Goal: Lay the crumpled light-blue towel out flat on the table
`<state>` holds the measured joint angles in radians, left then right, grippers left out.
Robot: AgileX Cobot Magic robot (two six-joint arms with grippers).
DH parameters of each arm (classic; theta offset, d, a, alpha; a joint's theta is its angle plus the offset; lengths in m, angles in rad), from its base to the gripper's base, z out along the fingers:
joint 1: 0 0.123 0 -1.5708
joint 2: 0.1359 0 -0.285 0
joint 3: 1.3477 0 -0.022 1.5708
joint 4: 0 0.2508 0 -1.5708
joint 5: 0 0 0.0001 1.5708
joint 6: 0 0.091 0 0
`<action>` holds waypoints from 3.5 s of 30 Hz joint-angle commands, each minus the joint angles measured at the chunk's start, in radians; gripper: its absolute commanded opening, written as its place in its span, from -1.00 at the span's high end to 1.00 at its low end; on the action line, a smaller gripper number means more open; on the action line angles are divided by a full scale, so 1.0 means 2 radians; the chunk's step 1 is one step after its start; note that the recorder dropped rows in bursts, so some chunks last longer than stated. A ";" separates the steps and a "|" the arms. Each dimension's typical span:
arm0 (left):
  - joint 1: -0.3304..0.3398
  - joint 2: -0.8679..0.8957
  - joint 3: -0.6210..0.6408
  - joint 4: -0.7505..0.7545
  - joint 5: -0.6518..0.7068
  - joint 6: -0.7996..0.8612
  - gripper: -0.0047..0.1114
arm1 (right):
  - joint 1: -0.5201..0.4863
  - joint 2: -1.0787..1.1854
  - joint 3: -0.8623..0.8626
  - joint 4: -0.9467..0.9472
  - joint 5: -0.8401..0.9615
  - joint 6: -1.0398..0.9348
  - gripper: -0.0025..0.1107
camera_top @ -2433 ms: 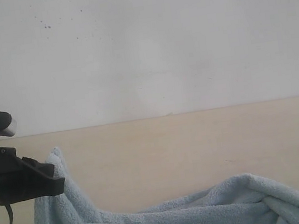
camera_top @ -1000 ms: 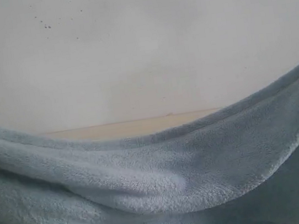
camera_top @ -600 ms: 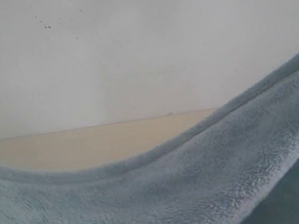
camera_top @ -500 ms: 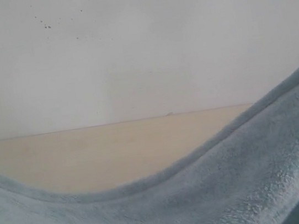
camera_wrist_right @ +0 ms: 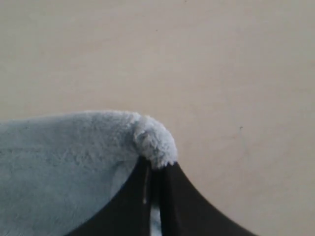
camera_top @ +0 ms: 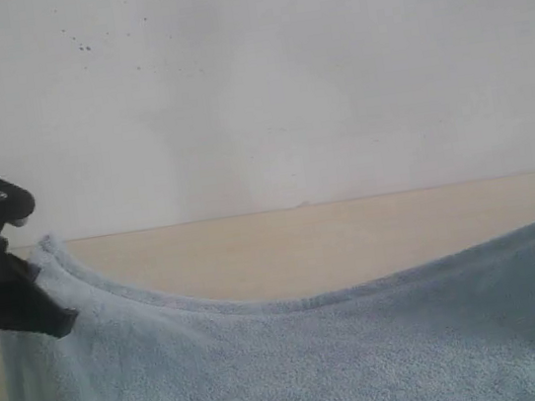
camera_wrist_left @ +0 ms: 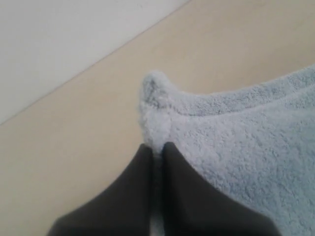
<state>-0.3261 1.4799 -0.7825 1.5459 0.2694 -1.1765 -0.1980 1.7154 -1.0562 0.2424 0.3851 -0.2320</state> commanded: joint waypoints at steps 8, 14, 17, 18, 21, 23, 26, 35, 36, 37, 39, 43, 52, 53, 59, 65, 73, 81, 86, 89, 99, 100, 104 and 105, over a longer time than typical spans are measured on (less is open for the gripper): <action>0.001 0.168 -0.120 0.034 -0.002 -0.032 0.66 | 0.000 0.047 -0.002 0.000 -0.188 -0.028 0.31; 0.001 0.171 -0.136 0.028 0.090 -0.064 -0.51 | 0.000 0.027 -0.002 0.000 -0.119 -0.024 -0.12; 0.001 0.162 -0.134 -0.068 0.158 -0.062 -0.54 | -0.001 -0.001 -0.002 -0.001 -0.031 0.000 0.32; 0.000 0.152 -0.127 -0.155 0.138 -0.011 -0.34 | -0.001 -0.009 -0.002 -0.023 0.040 -0.001 0.83; -0.012 0.138 -0.099 -0.315 0.111 0.197 0.53 | -0.001 -0.004 -0.002 -0.065 0.154 0.009 0.96; -0.012 0.122 -0.069 -0.449 0.131 0.306 0.82 | -0.001 -0.008 0.008 -0.103 0.228 0.042 0.96; -0.012 0.101 -0.033 -0.533 0.135 0.378 0.82 | -0.001 -0.046 0.069 -0.103 0.190 0.058 0.96; -0.012 0.082 0.025 -0.639 0.146 0.498 0.82 | 0.000 -0.110 0.173 0.051 0.079 0.028 0.96; -0.012 0.082 0.028 -0.639 0.150 0.498 0.82 | 0.000 -0.110 0.173 0.075 0.082 0.007 0.96; -0.012 0.082 0.031 -0.639 0.157 0.498 0.82 | 0.000 -0.110 0.173 0.098 0.085 -0.016 0.96; -0.012 0.082 0.034 -0.639 0.176 0.498 0.82 | 0.000 -0.110 0.173 0.138 0.090 -0.054 0.96; -0.012 0.077 0.036 -0.637 0.200 0.498 0.82 | 0.001 -0.110 0.173 0.179 0.098 -0.081 0.96; -0.011 0.078 0.067 -0.598 0.203 0.482 0.82 | 0.070 -0.110 0.173 0.186 0.075 -0.119 0.96; -0.011 0.078 0.068 -0.597 0.206 0.482 0.82 | 0.082 -0.110 0.173 0.186 0.070 -0.126 0.96; -0.011 0.084 0.090 -0.558 0.177 0.480 0.82 | 0.121 -0.110 0.173 0.186 0.059 -0.152 0.96; -0.011 0.108 0.095 -0.558 0.191 0.477 0.82 | 0.121 -0.110 0.173 0.186 0.059 -0.151 0.96; -0.011 0.118 0.095 -0.560 0.318 0.467 0.82 | 0.121 -0.110 0.173 0.194 0.036 -0.151 0.96; -0.011 0.078 0.097 -0.599 0.332 0.462 0.82 | 0.121 -0.109 0.173 0.195 -0.025 -0.151 0.96; -0.011 0.005 0.080 -0.599 0.267 0.465 0.82 | 0.121 -0.109 0.173 0.185 -0.068 -0.151 0.96; -0.011 -0.032 0.065 -0.606 0.219 0.466 0.82 | 0.102 -0.109 0.173 0.156 -0.075 -0.150 0.96; -0.011 -0.027 0.056 -0.777 0.021 0.635 0.82 | -0.150 -0.037 0.081 0.081 0.259 -0.079 0.96; -0.011 -0.014 0.056 -0.786 0.011 0.634 0.82 | -0.157 -0.037 0.078 0.081 0.281 -0.078 0.96; -0.012 0.052 0.032 -0.796 0.006 0.655 0.82 | -0.152 -0.038 0.090 0.037 0.305 -0.053 0.96; -0.012 0.062 0.026 -0.796 0.007 0.666 0.82 | -0.147 -0.038 0.097 0.016 0.298 -0.041 0.96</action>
<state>-0.3479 1.5411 -0.6945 -0.0249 0.2996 0.0953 -0.5065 1.6419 -0.8839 0.3616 0.9621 -0.3671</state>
